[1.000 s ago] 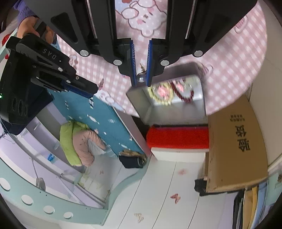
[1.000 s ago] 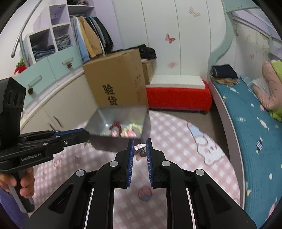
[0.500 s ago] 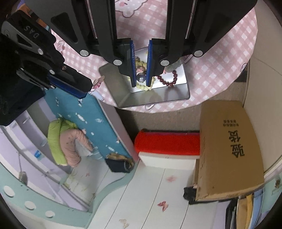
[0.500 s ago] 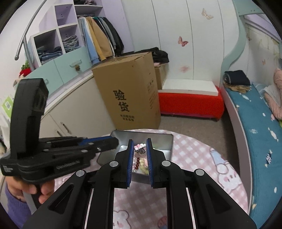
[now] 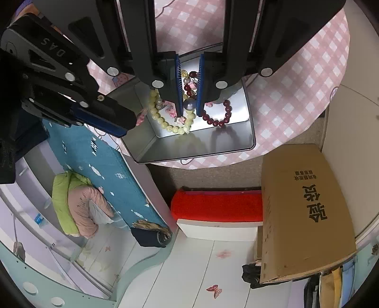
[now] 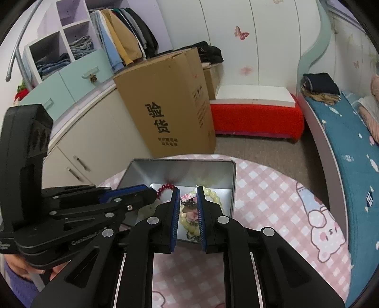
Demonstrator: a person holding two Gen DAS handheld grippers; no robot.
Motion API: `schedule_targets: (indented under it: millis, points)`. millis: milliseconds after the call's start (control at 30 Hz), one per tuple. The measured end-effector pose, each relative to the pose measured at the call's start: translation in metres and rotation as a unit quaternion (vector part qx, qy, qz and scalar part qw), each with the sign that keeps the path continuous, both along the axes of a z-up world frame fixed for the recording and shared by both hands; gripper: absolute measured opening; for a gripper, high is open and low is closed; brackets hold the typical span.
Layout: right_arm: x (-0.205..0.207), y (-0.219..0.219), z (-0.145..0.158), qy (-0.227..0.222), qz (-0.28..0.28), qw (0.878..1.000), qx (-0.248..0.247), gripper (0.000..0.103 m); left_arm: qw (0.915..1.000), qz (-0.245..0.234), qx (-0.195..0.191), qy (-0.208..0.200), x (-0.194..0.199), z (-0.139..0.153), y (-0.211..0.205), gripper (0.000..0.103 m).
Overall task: Organize jewelry
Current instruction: 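Lower both held pieces into the grey tin and open both tools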
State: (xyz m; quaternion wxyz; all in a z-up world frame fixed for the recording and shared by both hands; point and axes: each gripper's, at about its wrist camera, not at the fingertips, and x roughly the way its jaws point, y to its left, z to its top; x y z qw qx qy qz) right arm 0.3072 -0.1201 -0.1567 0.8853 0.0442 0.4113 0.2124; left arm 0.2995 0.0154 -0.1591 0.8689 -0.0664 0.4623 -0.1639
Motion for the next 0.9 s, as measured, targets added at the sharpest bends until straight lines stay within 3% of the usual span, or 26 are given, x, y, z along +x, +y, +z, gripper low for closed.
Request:
schedule_targets:
  millis: [233,300,367,833,900]
  points:
    - [0.000,0.002,-0.004,0.005,0.000,1.000,-0.001,0.015,1.0000,-0.002,0.007,-0.005,-0.001,0.002,-0.004,0.011]
    - [0.000,0.002,-0.004,0.006,0.000,1.000,0.000,0.015,0.9999,-0.001,0.009,-0.007,-0.003,0.003,-0.005,0.024]
    - [-0.001,0.001,-0.005,0.007,0.000,1.000,0.000,0.015,0.9998,0.004,0.015,-0.015,-0.005,0.005,-0.005,0.028]
    - [-0.008,0.000,-0.002,0.006,-0.002,1.000,0.006,0.017,0.9996,0.011,0.017,-0.020,-0.014,0.011,-0.001,0.028]
    - [-0.009,-0.001,0.000,0.005,-0.003,1.000,0.009,0.017,0.9995,0.014,0.017,-0.023,-0.016,0.012,0.000,0.038]
